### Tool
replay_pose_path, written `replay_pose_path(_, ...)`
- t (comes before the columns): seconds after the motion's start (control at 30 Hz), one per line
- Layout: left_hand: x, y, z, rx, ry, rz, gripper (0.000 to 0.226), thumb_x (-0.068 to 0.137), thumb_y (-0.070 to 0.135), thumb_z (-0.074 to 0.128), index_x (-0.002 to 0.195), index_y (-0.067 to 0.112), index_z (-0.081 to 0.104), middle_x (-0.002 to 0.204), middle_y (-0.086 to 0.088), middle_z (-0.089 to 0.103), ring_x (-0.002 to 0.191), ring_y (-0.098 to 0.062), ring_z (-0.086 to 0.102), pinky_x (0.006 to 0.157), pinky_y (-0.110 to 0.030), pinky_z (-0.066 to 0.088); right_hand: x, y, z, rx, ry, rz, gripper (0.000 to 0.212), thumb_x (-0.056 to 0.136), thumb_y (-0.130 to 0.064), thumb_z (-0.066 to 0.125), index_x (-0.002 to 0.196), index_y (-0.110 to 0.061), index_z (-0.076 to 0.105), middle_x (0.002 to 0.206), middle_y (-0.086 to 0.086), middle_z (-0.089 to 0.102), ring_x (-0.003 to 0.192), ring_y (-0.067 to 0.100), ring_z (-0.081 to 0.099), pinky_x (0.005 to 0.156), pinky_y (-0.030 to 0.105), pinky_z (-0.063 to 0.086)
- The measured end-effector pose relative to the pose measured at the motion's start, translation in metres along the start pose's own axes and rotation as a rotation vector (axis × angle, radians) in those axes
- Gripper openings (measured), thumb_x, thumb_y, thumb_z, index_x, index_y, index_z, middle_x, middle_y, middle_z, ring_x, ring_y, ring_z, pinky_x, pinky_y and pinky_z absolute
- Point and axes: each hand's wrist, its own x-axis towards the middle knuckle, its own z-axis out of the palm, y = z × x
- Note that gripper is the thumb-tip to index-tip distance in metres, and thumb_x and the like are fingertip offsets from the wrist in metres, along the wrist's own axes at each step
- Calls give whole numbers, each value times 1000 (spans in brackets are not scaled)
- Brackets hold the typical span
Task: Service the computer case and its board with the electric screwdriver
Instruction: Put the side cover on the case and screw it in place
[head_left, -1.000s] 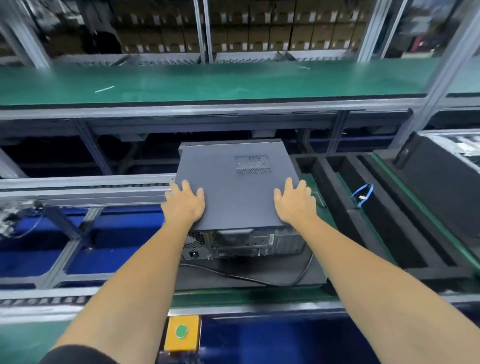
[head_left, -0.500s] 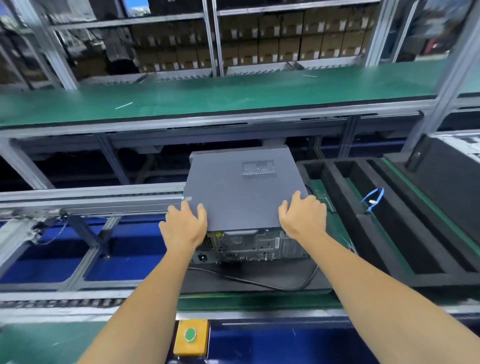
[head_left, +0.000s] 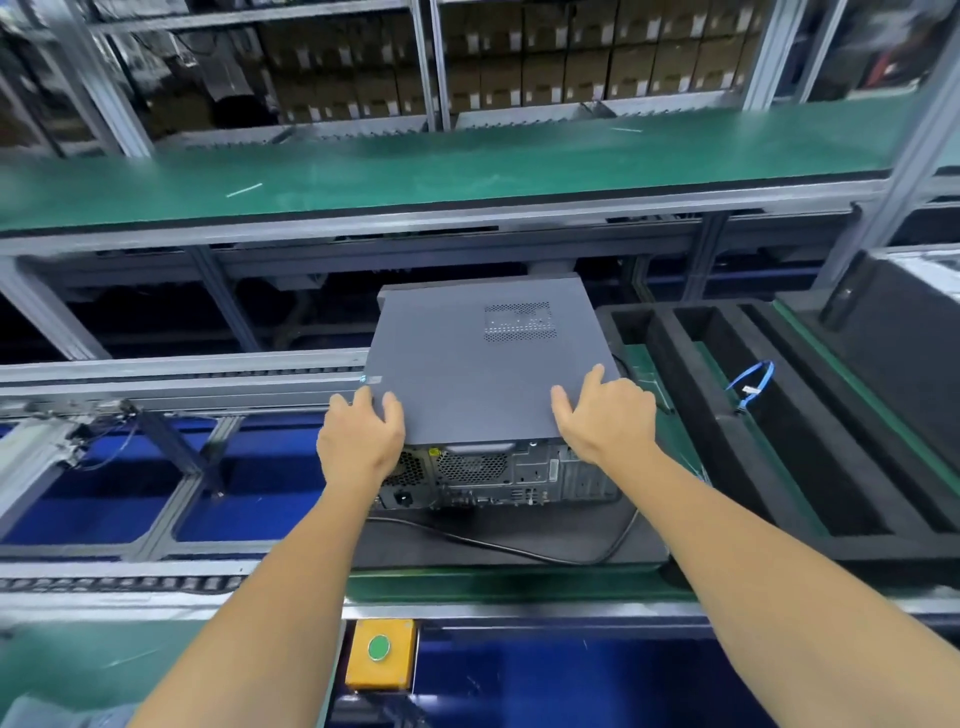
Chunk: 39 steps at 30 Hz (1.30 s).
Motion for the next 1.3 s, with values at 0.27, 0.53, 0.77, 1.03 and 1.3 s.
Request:
replay_pose_path(0.27,1,-30,-29,-117,-441,135,96,81,49,68,152,14,14,144,-8,39,130,-26,38,101,-36,36,12,40,-33,147,-414,-263,113,74,-79,61,151,-4,26,139,15,52,122,33,53,91,37,45)
replay_pose_path(0.53,15,-41,-38,-84,-535,188,82,86,28,69,151,15,20,143,-8,43,130,-25,42,105,-35,37,7,42,-35,104,-394,-331,84,85,-59,66,141,-4,34,126,15,57,101,30,57,76,33,43)
replay_pose_path(0.77,13,-44,-35,-117,-504,151,72,91,23,62,151,21,22,147,-8,40,133,-25,39,105,-36,34,11,47,-36,117,-440,-318,79,85,-49,71,141,-7,34,134,17,51,114,33,55,90,40,49)
replay_pose_path(1.03,9,-38,-40,-114,-443,130,72,88,25,66,149,21,28,142,-7,45,128,-24,43,102,-35,37,6,42,-45,121,-459,-287,73,86,-45,71,137,-7,35,131,18,52,103,30,55,78,32,43)
replay_pose_path(1.3,14,-32,-44,-95,-466,148,50,84,25,68,128,13,48,121,-6,58,97,-18,52,80,-28,41,6,38,-53,132,-473,-252,52,83,-40,76,104,-9,39,120,15,53,90,26,53,73,33,46)
